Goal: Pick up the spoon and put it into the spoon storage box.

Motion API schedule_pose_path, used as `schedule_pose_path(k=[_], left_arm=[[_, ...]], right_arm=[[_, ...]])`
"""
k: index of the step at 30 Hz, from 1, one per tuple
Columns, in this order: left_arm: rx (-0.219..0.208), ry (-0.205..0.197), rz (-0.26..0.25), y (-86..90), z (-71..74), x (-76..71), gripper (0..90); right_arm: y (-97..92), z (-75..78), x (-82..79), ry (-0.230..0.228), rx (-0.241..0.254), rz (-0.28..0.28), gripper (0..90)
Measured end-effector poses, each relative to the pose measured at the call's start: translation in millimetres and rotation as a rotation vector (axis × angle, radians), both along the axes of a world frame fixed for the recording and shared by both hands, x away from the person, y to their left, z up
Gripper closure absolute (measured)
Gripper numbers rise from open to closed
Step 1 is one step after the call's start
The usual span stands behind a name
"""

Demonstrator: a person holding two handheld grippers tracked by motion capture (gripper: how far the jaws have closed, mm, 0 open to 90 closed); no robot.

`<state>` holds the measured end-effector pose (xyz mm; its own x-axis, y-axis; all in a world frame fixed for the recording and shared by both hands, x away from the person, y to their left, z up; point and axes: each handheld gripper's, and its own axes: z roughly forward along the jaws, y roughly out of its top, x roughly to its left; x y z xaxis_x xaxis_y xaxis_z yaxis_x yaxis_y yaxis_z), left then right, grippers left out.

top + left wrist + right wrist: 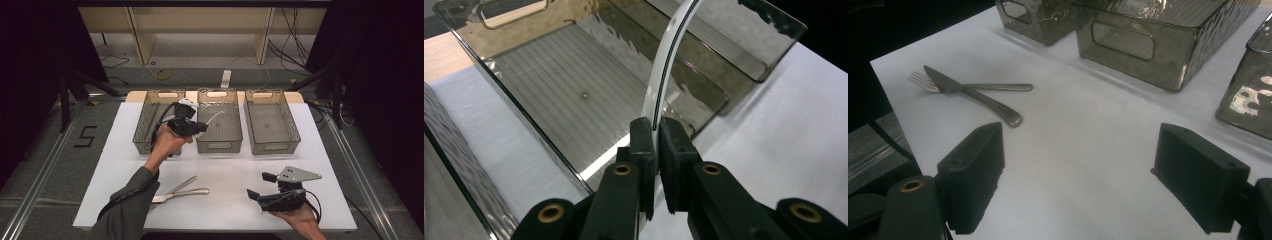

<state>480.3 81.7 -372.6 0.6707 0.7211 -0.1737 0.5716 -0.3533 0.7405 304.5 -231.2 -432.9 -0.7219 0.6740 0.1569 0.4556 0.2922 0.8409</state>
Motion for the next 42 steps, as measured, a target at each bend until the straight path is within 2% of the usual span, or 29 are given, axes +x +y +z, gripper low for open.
schedule_pose_path(k=[4, 14, 20, 24, 27, 34, 37, 42], left_arm=[[0.004, 0.007, 0.012, -3.0, -2.9, 6.8, 84.6], [-0.033, 0.009, 0.045, -10.6, -5.3, 18.8, 84.6], [-0.009, 0.024, 0.052, -17.8, -12.3, 24.9, 84.5], [-0.030, 0.034, 0.059, -21.0, -15.4, 27.2, 84.5], [-0.011, 0.034, 0.055, -23.6, -17.1, 27.6, 84.5], [-0.005, 0.035, 0.067, -30.1, -21.1, 31.3, 84.4], [-0.018, 0.045, 0.074, -32.1, -23.8, 32.5, 84.3], [-0.004, 0.055, 0.069, -35.5, -29.3, 32.5, 84.2]], right_arm=[[0.2, -0.2, 0.0, 0.003, -0.003, 0.001, 21.0], [0.4, -0.6, 0.2, 0.004, -0.002, 0.002, 21.1], [0.5, -0.9, 0.3, 0.005, -0.005, 0.005, 21.3], [0.4, -1.0, 0.4, 0.001, -0.005, 0.004, 21.3], [-0.1, -0.9, 0.2, 0.002, -0.004, 0.002, 21.4], [0.8, -0.9, -0.3, 0.004, -0.005, 0.006, 21.4], [0.5, -0.9, -0.3, 0.004, -0.007, 0.007, 21.4], [0.4, -1.2, -0.4, 0.004, -0.009, 0.007, 21.5]])
